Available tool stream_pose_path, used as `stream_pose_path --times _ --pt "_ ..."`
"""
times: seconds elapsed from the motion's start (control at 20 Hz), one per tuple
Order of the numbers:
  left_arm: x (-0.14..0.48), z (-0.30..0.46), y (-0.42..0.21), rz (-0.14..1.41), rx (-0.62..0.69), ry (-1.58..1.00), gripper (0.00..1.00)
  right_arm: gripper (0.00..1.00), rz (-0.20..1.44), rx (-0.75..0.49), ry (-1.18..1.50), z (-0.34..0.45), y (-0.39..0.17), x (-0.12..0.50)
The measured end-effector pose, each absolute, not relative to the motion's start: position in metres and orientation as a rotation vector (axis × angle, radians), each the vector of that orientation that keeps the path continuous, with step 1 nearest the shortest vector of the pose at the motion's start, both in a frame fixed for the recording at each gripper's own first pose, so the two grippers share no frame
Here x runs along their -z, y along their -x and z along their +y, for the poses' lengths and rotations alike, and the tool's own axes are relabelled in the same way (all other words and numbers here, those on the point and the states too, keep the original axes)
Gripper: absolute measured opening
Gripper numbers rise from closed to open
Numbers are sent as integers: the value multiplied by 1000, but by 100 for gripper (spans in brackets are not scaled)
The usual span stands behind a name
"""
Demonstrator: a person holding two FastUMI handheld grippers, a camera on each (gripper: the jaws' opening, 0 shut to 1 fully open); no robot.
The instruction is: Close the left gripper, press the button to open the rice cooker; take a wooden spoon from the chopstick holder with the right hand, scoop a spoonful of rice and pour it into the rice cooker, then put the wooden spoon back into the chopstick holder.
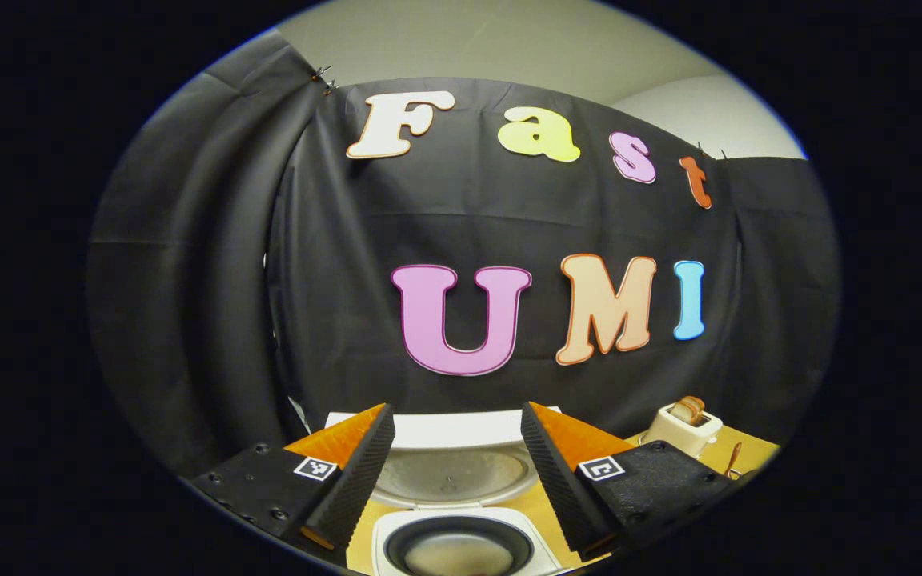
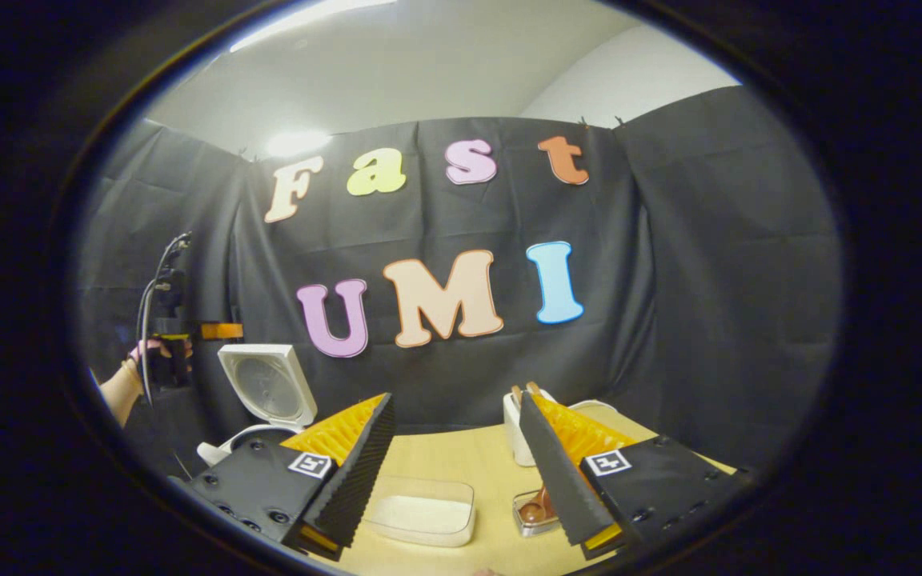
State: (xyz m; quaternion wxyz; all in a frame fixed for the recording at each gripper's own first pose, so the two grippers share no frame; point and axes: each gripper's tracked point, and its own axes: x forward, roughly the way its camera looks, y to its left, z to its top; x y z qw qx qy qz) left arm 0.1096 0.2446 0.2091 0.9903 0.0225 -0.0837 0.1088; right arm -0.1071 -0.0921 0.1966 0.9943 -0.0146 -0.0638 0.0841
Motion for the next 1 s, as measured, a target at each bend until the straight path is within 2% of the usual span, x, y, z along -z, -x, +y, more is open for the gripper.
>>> stream_pose_path --times 0.15,0.35,0.5,1.0 --pt "-220 256 -145 -158 -202 -60 91 97 -115 -134 61 -84 116 -187" --pt "-197 281 -186 -53 -236 -106 93 99 -71 -105 71 -74 125 -170" --pt "-179 283 -201 -2 -220 -99 91 100 -47 -91 94 -69 127 -162" --pt "-165 266 -173 -59 -186 -46 93 100 -19 -107 23 -66 126 -151"
